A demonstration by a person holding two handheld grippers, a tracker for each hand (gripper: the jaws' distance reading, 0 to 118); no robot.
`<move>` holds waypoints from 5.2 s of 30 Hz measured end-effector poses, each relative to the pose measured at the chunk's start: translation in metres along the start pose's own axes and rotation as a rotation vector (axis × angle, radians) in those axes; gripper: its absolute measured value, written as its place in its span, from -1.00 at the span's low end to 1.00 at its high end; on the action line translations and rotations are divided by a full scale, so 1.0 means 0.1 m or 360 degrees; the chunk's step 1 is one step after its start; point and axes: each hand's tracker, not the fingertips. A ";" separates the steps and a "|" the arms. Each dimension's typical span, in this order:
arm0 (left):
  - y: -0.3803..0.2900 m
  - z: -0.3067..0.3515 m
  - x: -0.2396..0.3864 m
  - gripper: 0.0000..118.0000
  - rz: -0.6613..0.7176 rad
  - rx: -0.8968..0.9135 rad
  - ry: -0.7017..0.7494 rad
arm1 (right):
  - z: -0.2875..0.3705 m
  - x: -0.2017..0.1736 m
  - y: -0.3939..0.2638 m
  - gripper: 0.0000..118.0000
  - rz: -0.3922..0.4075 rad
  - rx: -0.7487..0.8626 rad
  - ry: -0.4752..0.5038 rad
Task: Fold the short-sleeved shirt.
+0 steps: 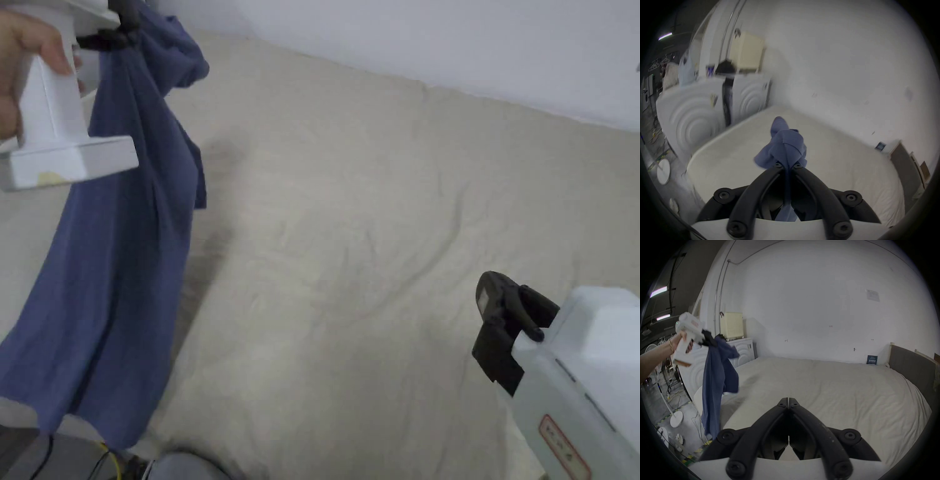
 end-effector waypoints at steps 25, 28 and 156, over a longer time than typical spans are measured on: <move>-0.39 0.52 2.85 -0.89 -0.0339 0.0056 -0.0766 | 1.15 0.80 0.16 -0.99 -0.0057 0.0307 -0.0597; -1.16 0.10 2.90 -0.89 -0.0444 -0.0202 -0.0703 | 1.72 0.41 0.01 -0.99 -0.0087 0.0281 -0.0627; -1.52 -0.62 1.13 -0.93 0.0007 -0.0510 -0.0423 | -0.05 1.65 0.87 -0.93 -0.0571 -0.0554 -0.0216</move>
